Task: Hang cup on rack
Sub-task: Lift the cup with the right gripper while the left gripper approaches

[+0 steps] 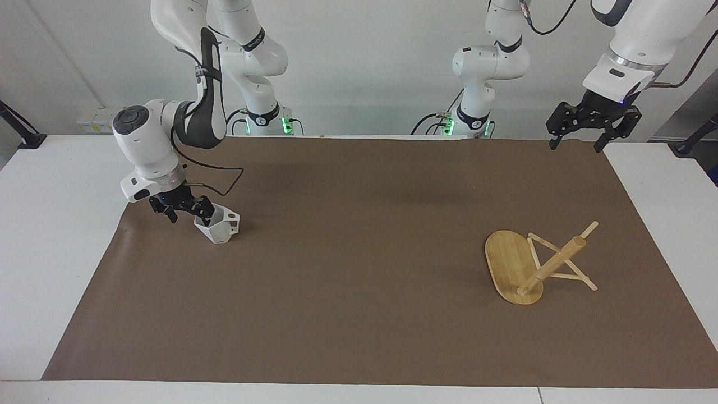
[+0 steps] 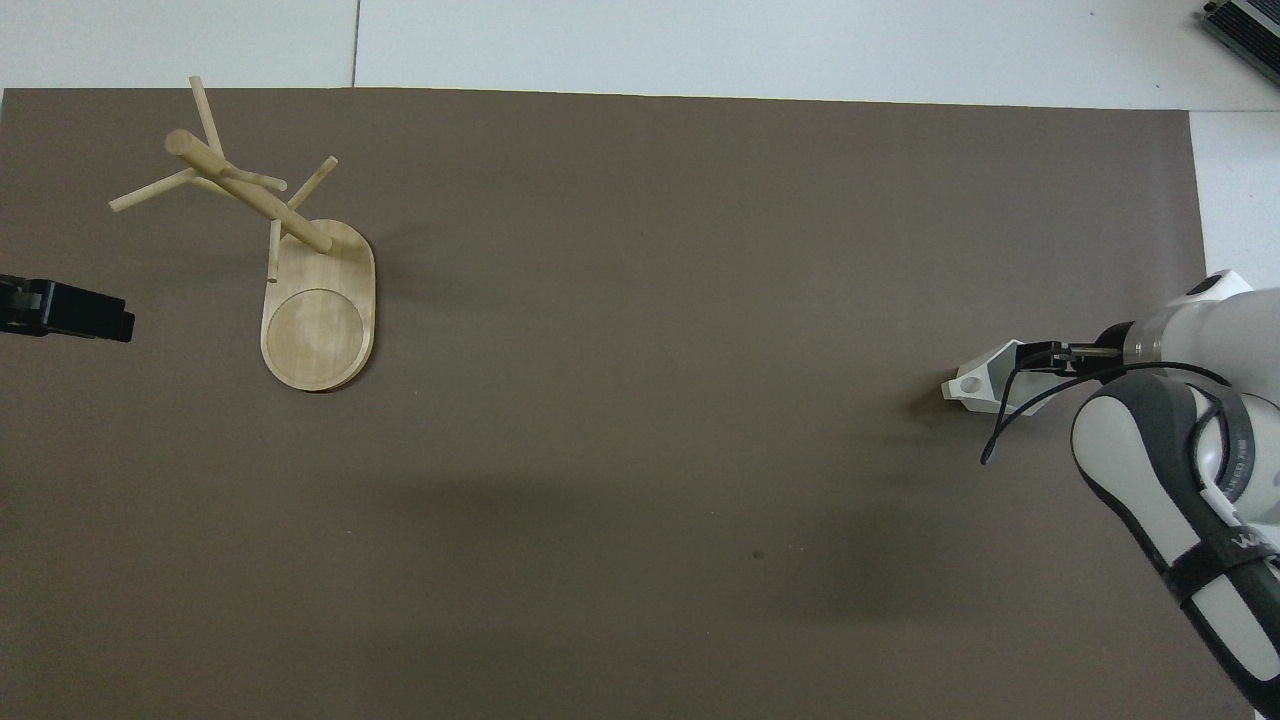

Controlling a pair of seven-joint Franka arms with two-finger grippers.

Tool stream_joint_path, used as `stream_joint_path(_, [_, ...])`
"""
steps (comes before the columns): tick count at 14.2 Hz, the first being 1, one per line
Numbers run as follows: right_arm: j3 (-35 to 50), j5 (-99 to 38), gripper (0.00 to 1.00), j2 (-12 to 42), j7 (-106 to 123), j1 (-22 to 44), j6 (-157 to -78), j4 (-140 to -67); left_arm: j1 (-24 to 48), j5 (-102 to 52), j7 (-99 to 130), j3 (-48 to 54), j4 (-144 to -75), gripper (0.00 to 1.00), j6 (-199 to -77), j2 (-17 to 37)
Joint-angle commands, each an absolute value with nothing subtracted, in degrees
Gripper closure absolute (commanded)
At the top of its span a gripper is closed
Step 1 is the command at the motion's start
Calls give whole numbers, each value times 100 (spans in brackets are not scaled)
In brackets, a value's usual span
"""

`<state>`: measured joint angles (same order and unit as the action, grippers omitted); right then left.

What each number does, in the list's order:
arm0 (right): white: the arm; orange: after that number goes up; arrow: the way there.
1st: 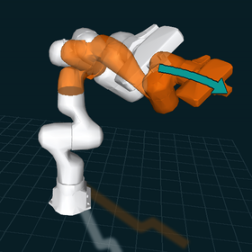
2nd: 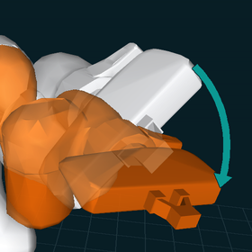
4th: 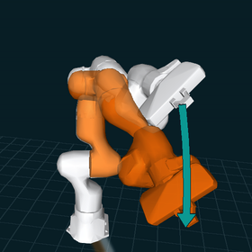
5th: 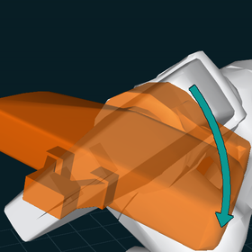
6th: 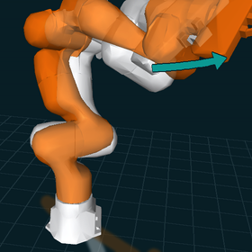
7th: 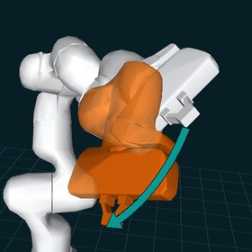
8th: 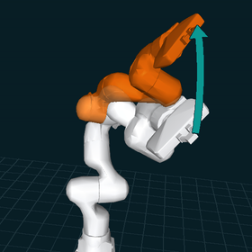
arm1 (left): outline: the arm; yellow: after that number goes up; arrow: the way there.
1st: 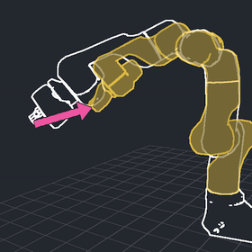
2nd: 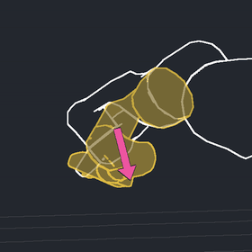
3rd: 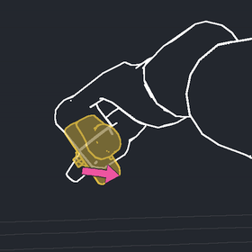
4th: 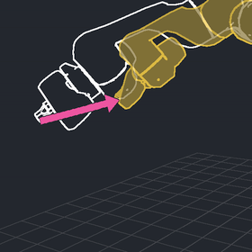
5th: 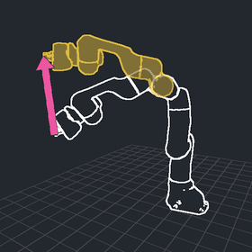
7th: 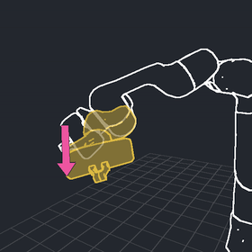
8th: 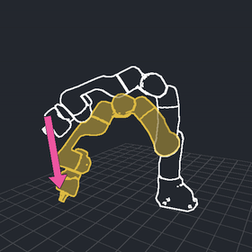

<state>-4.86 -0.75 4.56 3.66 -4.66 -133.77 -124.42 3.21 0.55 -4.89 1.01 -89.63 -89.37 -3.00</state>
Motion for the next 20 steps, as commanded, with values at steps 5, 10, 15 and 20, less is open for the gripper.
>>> stream_joint_path(5, [-484,-132,90,439,466,-457,-13474,-12419,255,-9,-483,123,-9149,0,-8973,-483])
stream_joint_path(10, [-431,-158,100,474,457,-457,-13333,-12305,316,-9,-527,123,-9132,0,-8965,-475])
stream_joint_path(15, [-396,-773,100,457,457,-378,-12448,-11701,168,-9,-510,114,-9158,0,-8912,-492])
stream_joint_path(20, [447,-967,100,378,474,-352,-11085,-10224,141,-9,-553,114,-9115,0,-8729,-483])
